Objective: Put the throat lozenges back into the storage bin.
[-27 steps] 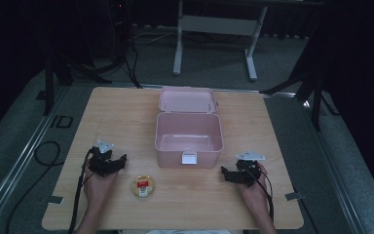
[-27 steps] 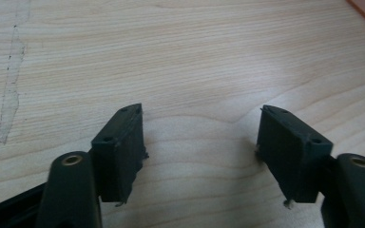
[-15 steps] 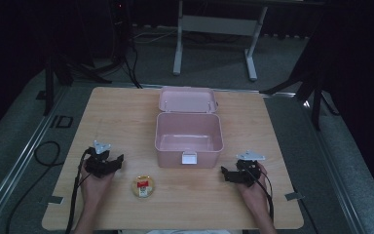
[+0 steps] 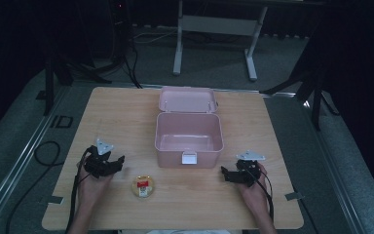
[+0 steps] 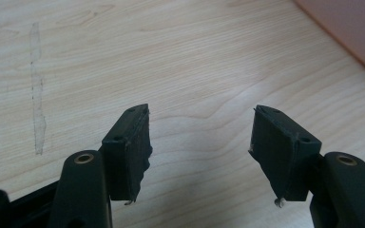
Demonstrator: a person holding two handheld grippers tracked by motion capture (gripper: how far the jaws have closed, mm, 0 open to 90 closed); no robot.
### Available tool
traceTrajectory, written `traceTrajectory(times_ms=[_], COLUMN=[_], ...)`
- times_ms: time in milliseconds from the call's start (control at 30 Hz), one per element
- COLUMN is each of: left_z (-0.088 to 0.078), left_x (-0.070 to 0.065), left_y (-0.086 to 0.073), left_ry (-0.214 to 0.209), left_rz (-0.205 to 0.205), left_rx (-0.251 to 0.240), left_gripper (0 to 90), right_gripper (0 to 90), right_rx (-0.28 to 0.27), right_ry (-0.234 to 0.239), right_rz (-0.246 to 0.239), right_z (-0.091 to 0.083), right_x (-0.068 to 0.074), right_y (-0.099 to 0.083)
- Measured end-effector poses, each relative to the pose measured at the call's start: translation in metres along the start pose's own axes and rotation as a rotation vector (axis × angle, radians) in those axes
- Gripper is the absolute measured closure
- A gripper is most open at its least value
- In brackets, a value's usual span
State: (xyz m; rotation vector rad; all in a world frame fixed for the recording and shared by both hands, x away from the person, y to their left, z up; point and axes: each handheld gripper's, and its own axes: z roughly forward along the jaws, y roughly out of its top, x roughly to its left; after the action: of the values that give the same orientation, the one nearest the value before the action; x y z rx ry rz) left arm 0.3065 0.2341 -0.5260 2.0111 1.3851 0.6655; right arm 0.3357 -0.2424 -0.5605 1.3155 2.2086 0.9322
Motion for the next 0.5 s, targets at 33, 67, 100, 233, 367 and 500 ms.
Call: traceTrajectory(times_ms=[33, 67, 100, 233, 367, 500], left_z=[0.0, -0.005, -0.007, -0.013, -0.023, -0.028], left_x=[0.0, 0.0, 0.0, -0.001, -0.005, -0.006], left_y=[0.0, 0.002, 0.003, 0.007, 0.014, 0.017], left_ry=[0.0, -0.02, -0.023, -0.035, -0.055, -0.061], left_rz=[0.0, 0.004, 0.01, 0.029, 0.061, 0.079], left_rx=[0.0, -0.005, -0.003, -0.006, 0.004, 0.004], left_gripper=[38.8, 38.8, 38.6, 38.4, 38.5, 38.4], right_gripper=[13.9, 13.9, 13.9, 14.0, 13.9, 13.9], right_rx=[0.0, 0.0, 0.0, 0.0, 0.0, 0.0], right_ry=[0.0, 0.0, 0.0, 0.0, 0.0, 0.0], right_rz=[0.0, 0.0, -0.001, -0.001, 0.0, 0.0], right_z=[0.0, 0.0, 0.0, 0.0, 0.0, 0.0], right_x=[0.0, 0.0, 0.0, 0.0, 0.0, 0.0], right_y=[0.0, 0.0, 0.0, 0.0, 0.0, 0.0])
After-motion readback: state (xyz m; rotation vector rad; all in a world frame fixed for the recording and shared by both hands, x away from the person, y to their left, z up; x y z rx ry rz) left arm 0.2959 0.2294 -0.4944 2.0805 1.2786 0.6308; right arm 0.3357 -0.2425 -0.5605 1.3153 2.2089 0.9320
